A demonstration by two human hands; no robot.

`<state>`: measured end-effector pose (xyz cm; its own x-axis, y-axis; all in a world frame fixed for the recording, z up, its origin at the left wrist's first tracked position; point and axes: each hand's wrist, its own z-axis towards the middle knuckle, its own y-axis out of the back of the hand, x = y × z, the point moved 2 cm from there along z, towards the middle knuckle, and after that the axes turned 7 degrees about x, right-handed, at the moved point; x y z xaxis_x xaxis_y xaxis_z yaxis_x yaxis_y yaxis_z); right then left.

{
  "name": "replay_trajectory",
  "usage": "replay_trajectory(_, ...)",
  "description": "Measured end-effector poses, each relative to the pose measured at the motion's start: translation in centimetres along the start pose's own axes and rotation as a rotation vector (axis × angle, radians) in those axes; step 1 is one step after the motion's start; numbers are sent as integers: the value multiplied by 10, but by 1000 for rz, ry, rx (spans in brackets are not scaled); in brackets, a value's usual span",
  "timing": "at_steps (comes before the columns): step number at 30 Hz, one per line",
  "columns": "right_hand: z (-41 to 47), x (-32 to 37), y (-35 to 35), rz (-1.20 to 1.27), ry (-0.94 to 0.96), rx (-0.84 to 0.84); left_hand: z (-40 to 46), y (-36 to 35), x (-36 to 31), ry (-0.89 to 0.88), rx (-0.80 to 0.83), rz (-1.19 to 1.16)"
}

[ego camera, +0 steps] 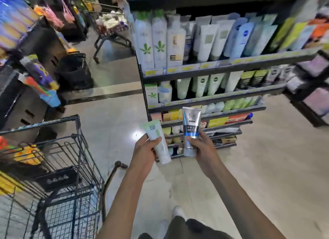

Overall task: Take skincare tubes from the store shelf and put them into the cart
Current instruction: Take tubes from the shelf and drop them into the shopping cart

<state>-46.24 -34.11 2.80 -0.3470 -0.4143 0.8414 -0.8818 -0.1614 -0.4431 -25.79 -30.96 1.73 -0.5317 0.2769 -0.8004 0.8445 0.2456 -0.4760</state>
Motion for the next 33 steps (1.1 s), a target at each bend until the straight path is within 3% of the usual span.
replay_trajectory(8,-45,16,51,4,67,-150,-1,-61,30,69,176,17)
replay_trajectory(15,-63,41,112,12,105,-185,3,-136,43,40,271,84)
replay_trajectory(26,-65,109,233,-41,88,-97,24,-266,93,-51,142,82)
replay_trajectory(33,-45,143,264,-83,59,27,25,-295,105,-98,42,88)
